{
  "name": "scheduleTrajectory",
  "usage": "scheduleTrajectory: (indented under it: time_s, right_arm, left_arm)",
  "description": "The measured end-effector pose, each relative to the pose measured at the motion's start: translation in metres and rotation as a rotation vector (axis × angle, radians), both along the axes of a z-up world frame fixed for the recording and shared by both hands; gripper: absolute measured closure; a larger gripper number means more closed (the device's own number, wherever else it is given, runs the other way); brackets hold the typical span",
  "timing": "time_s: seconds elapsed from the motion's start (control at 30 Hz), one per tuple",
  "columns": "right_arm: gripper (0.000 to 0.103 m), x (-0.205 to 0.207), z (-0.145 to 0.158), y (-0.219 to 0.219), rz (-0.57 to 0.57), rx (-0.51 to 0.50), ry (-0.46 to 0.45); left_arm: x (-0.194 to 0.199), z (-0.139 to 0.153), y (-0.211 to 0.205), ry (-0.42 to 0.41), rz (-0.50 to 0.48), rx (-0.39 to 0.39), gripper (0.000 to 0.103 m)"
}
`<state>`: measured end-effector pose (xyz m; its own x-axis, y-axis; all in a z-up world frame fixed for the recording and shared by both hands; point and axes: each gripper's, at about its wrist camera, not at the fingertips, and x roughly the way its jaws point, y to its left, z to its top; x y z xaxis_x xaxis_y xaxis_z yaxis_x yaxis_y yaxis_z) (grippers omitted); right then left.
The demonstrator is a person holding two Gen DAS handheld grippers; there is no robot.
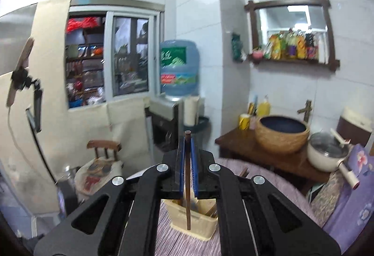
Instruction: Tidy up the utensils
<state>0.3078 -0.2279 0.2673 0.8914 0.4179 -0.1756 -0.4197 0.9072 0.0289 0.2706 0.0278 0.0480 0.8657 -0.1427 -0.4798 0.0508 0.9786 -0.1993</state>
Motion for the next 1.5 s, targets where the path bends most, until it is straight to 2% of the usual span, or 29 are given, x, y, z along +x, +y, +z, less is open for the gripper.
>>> scheduleTrajectory:
  time_s: [0.1,0.2,0.47,0.63,0.67,0.7,0.73,0.77,0.8,0.87,1.0,1.2,1.33,1.5]
  right_arm:
    - [0.097,0.018,0.007,-0.002,-0.041,0.016,-0.037]
    - [0.097,0.046,-0.003,0.003,-0.064,0.018,0.009]
    - [0.097,0.102,-0.069,0.023,-0.105,-0.06,0.168]
    - [0.097,0.114,-0.11,0.031,-0.134,-0.109,0.238]
    - [0.095,0.114,-0.117,0.032,-0.143,-0.132,0.249]
    - [0.086,0.111,-0.122,0.034,-0.153,-0.154,0.244]
    - [0.075,0.106,-0.125,0.034,-0.161,-0.165,0.228]
    - [0.037,0.095,-0.127,0.035,-0.183,-0.183,0.185]
    - [0.007,0.084,-0.128,0.035,-0.209,-0.194,0.144]
    - [0.006,0.048,-0.133,0.034,-0.254,-0.204,0.029]
    - [0.006,-0.005,-0.158,0.034,-0.227,-0.235,0.016]
    - [0.006,-0.087,-0.221,0.027,-0.205,-0.205,0.053]
    - [0.006,-0.139,-0.262,0.018,-0.204,-0.116,0.102]
    - [0.006,-0.184,-0.289,0.015,-0.231,-0.083,0.148]
  left_arm:
    - [-0.007,-0.004,-0.006,0.003,-0.011,0.008,0.013]
    - [-0.016,-0.008,-0.012,0.004,-0.024,0.014,0.012]
    - [-0.03,-0.013,-0.026,-0.023,-0.022,0.057,0.007]
    - [-0.034,-0.013,-0.034,-0.027,-0.034,0.065,0.006]
    - [-0.035,-0.013,-0.036,-0.031,-0.033,0.072,0.006]
    - [-0.037,-0.013,-0.036,-0.035,-0.031,0.077,0.006]
    - [-0.039,-0.013,-0.037,-0.039,-0.029,0.081,0.006]
    - [-0.041,-0.014,-0.037,-0.042,-0.029,0.084,0.006]
    - [-0.043,-0.014,-0.037,-0.045,-0.031,0.085,0.006]
    - [-0.049,-0.015,-0.037,-0.056,-0.032,0.081,0.006]
    - [-0.073,-0.027,-0.033,-0.101,-0.035,0.077,0.006]
    - [-0.119,-0.057,-0.024,-0.099,-0.004,0.067,0.006]
    - [-0.154,-0.079,-0.023,-0.067,0.017,0.078,0.006]
    - [-0.187,-0.085,-0.019,-0.064,0.06,0.075,0.006]
